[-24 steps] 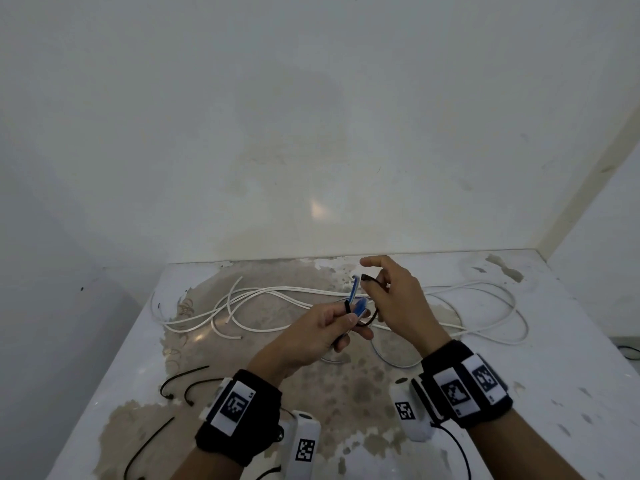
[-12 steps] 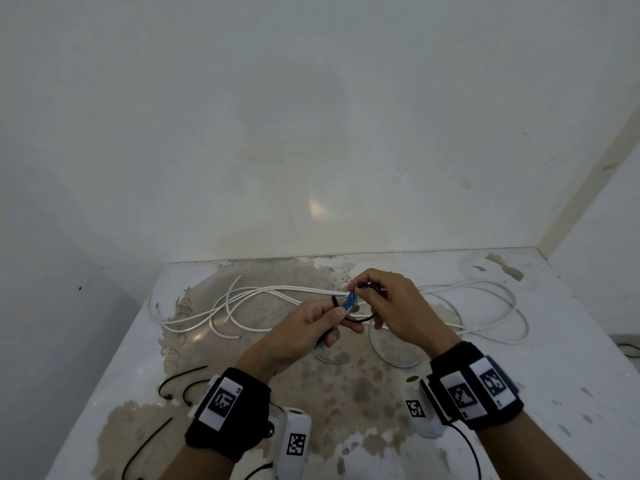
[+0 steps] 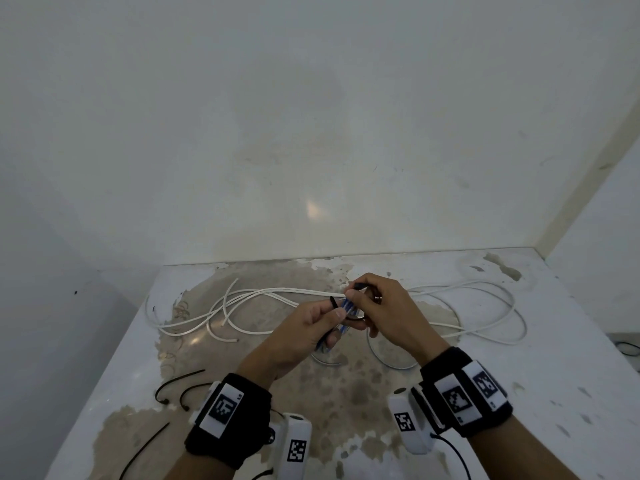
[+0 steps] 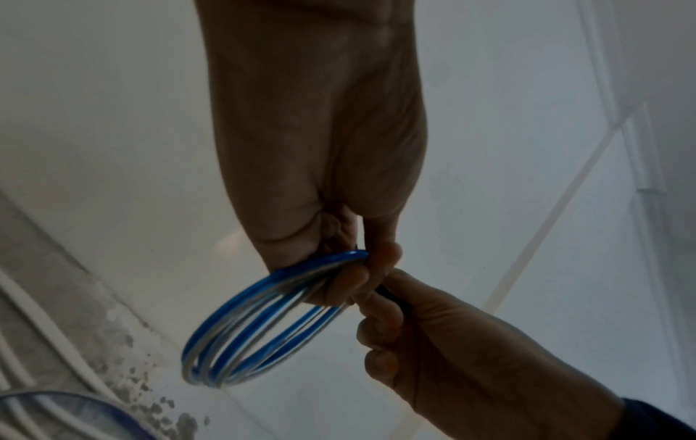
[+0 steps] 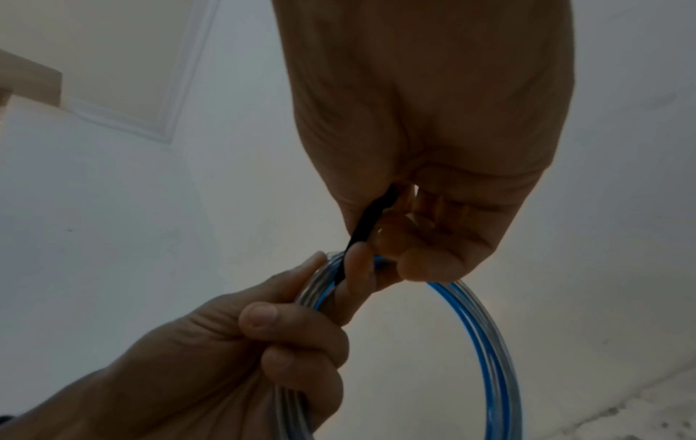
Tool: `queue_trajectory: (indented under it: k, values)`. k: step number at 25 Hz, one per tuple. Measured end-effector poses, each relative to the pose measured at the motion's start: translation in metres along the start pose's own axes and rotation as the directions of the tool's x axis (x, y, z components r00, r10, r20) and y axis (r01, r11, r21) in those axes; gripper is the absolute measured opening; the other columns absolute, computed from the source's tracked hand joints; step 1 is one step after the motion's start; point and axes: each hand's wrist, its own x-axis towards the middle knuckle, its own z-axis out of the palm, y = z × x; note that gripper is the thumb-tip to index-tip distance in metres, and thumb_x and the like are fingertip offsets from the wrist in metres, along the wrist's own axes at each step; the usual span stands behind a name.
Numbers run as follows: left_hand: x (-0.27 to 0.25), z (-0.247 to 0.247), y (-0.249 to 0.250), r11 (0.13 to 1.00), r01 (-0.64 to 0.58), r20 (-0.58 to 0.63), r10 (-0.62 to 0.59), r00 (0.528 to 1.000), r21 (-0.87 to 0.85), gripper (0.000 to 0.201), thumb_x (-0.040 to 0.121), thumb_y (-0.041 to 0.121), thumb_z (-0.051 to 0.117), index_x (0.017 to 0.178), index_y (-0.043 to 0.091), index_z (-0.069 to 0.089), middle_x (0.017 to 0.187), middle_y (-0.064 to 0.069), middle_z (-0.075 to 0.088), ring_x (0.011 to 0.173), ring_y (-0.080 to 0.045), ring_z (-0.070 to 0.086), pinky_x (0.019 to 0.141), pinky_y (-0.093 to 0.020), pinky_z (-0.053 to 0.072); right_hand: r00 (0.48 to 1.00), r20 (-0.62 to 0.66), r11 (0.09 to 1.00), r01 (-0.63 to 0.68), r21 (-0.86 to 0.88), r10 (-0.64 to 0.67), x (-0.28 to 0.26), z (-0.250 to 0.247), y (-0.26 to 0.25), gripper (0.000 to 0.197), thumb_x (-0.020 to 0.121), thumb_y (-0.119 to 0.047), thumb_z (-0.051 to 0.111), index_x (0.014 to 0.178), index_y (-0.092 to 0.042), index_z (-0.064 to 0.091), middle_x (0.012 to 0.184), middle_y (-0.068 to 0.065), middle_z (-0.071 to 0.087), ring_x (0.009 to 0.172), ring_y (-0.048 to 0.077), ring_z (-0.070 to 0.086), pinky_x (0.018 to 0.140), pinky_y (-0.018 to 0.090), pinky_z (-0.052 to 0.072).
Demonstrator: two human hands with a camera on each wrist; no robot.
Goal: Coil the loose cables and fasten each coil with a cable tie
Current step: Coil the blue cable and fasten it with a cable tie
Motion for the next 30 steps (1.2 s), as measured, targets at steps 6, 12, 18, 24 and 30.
queue_trajectory:
  k: [6, 12, 18, 24, 30]
  values:
    - [0.005, -0.001, -0.003, 1.0, -0.009, -0.056, 0.008, 0.998, -0.009, 0.027, 0.103, 0.022, 0.045, 0.117, 0.009, 0.064, 0.11, -0.021, 0.071, 0.057, -0.008, 0.043, 0.057, -0.024, 0.036, 0.999, -0.02, 0.993, -0.034, 0.111, 0.036, -0.001, 0.0, -0.002, 0.02, 0.099, -0.024, 0.061, 0.092, -0.008, 0.072, 0.071, 0.003, 0.067, 0.049, 0.012, 0.06, 0.047, 0.036, 0.051]
    - [0.006, -0.001, -0.006, 0.996, -0.046, -0.09, 0.038, 0.995, -0.078, 0.023, 0.097, 0.036, 0.054, 0.095, 0.023, 0.074, 0.085, -0.02, 0.057, 0.058, -0.012, 0.039, 0.059, -0.03, 0.031, 0.989, -0.077, 0.992, 0.127, 0.021, -0.125, -0.006, 0.008, 0.007, 0.01, 0.099, -0.021, 0.062, 0.096, -0.016, 0.071, 0.085, -0.006, 0.069, 0.071, 0.003, 0.064, 0.064, 0.016, 0.051]
    - [0.0, 0.012, -0.002, 1.0, 0.013, -0.215, -0.008, 0.977, 0.024, 0.039, 0.104, 0.03, 0.042, 0.09, 0.0, 0.061, 0.054, -0.002, 0.047, 0.048, -0.012, 0.036, 0.046, -0.02, 0.033, 0.993, -0.021, 0.987, 0.118, 0.113, -0.116, -0.01, 0.014, 0.021, 0.008, 0.099, -0.019, 0.061, 0.101, -0.014, 0.068, 0.088, -0.001, 0.066, 0.079, 0.013, 0.066, 0.069, 0.025, 0.058]
    - [0.0, 0.007, -0.001, 0.998, 0.067, -0.189, -0.063, 0.98, 0.013, 0.035, 0.103, 0.022, 0.043, 0.089, -0.005, 0.061, 0.053, -0.003, 0.047, 0.051, -0.015, 0.036, 0.048, -0.022, 0.032, 0.998, 0.037, 0.984, 0.037, 0.173, -0.044, -0.011, 0.011, 0.018, 0.012, 0.101, -0.02, 0.06, 0.105, -0.013, 0.068, 0.087, 0.008, 0.07, 0.07, 0.003, 0.066, 0.051, 0.031, 0.049]
    - [0.005, 0.001, -0.004, 0.996, 0.085, -0.145, -0.081, 0.986, 0.022, 0.039, 0.098, 0.019, 0.043, 0.115, -0.013, 0.055, 0.081, -0.019, 0.05, 0.054, -0.014, 0.038, 0.055, -0.028, 0.03, 0.987, 0.011, 0.986, 0.163, -0.023, -0.163, -0.01, 0.009, 0.027, 0.011, 0.101, -0.023, 0.058, 0.104, -0.025, 0.068, 0.101, -0.003, 0.063, 0.093, 0.018, 0.066, 0.082, 0.036, 0.059]
